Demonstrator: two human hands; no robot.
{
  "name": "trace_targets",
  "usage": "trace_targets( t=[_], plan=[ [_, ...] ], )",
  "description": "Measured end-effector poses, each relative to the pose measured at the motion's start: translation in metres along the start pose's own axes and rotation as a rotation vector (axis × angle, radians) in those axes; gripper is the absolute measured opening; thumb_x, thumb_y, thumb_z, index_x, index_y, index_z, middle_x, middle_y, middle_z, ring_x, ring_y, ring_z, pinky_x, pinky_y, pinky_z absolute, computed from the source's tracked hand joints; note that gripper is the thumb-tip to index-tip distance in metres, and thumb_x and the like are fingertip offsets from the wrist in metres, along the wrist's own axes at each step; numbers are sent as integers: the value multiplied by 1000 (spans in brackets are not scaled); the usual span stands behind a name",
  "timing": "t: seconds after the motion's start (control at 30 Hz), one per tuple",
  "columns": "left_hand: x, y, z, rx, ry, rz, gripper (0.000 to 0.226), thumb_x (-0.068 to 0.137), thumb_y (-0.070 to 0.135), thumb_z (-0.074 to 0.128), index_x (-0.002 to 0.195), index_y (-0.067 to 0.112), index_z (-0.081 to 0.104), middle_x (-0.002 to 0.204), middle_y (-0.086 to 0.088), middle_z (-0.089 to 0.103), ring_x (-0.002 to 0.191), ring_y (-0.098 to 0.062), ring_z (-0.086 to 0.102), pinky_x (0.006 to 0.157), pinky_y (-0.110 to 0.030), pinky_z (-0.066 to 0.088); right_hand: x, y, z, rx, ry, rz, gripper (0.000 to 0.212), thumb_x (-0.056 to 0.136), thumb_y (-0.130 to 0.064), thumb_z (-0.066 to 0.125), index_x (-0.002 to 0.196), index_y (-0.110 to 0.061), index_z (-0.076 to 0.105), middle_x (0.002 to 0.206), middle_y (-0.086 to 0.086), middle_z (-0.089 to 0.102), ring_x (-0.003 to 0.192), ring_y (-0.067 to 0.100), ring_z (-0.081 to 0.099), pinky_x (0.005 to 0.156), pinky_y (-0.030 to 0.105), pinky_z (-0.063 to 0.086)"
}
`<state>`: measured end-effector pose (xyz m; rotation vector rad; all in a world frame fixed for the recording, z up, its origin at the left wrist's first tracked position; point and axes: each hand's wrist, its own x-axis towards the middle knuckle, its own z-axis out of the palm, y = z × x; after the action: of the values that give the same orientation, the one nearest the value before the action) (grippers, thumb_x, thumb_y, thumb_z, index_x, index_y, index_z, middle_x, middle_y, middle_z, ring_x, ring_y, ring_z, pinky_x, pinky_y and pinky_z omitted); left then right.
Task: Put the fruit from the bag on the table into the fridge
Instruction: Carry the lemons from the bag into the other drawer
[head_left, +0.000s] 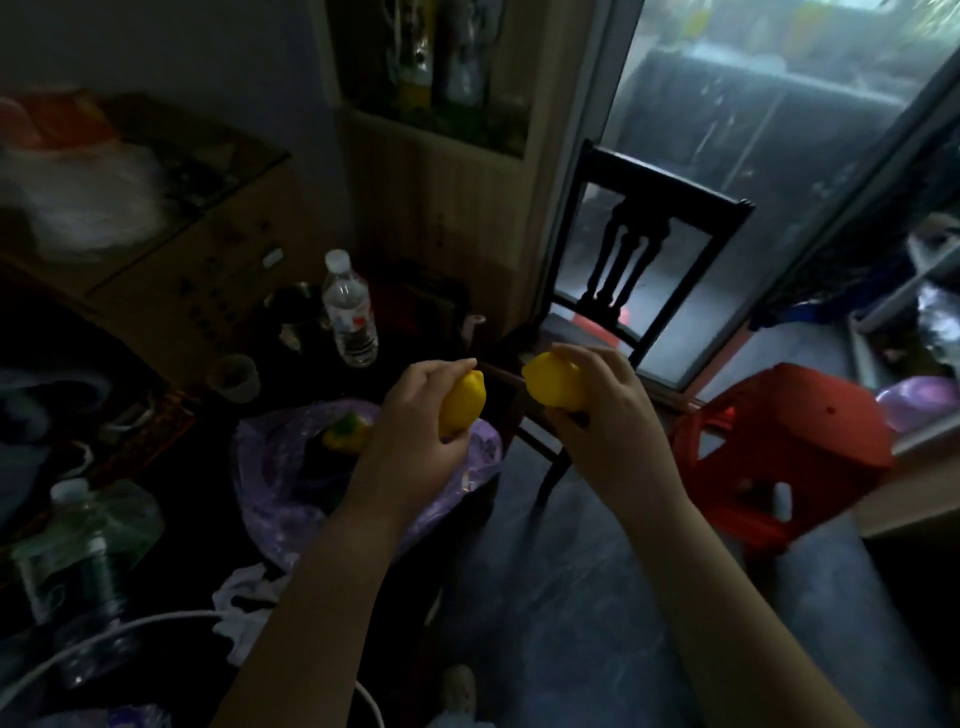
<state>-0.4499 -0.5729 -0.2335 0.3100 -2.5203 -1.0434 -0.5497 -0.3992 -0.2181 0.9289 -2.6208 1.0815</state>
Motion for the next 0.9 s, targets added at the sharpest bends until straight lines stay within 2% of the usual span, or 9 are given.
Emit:
trace_targets(
  t=[0.07,0.13,0.23,0.33,0.47,0.57,0.67,0.83,0.9],
  plan=[
    [-13,17,0,5,4,23,63,81,11,70,136,30,46,129,7,44,114,-6,46,85,-10,36,-19,-3,-15,-8,24,-5,63,74,-7,76,129,-25,51,129,-1,47,107,0,36,81,7,30],
    [-29,36,2,11,18,34,63,81,12,70,137,28,45,130,6,45,116,-10,47,91,-21,41,-41,-5,-29,-4,50,-17,62,74,-7,75,128,-25,52,128,-2,48,106,-2,34,81,6,29],
    [-61,64,8,17,32,30,65,80,14,72,137,26,43,133,6,45,119,-11,45,95,-30,41,-77,-8,-50,27,69,13,62,73,-5,75,128,-25,53,128,-3,48,110,7,44,84,18,37],
    [-96,91,18,-4,15,-13,67,79,17,73,136,28,40,133,10,43,120,-6,39,95,-27,37,-118,-8,-69,9,77,37,61,76,-10,75,130,-26,51,130,-3,48,111,16,50,82,23,41],
    [-136,117,27,43,-1,5,62,79,20,73,132,29,42,129,9,45,117,-9,41,90,-26,37,-167,-7,-94,-24,105,69,59,78,-15,74,131,-28,50,128,-5,49,107,12,50,79,16,37],
    [-157,130,28,71,-26,50,62,79,20,72,133,27,42,131,8,45,117,-12,42,89,-25,36,-195,-7,-107,-35,128,104,60,78,-14,75,131,-27,51,128,-4,50,110,15,52,85,23,44],
    [-168,141,25,99,-48,98,62,79,21,72,134,27,43,132,8,46,118,-13,42,89,-27,38,-214,-11,-119,-31,144,133,60,77,-11,74,131,-26,51,128,-2,50,113,18,52,90,26,45],
    [-173,149,22,73,-89,182,62,79,19,73,133,27,44,132,9,46,111,4,33,90,-22,33,-238,-21,-131,-114,170,213,62,79,-16,74,134,-28,48,134,-3,46,114,17,49,83,23,41],
    [-172,151,24,55,-129,216,62,78,16,74,132,25,46,130,8,48,110,2,36,89,-20,31,-246,-23,-133,-143,186,262,62,79,-18,73,134,-29,46,135,-5,44,116,15,47,84,22,38]
  ],
)
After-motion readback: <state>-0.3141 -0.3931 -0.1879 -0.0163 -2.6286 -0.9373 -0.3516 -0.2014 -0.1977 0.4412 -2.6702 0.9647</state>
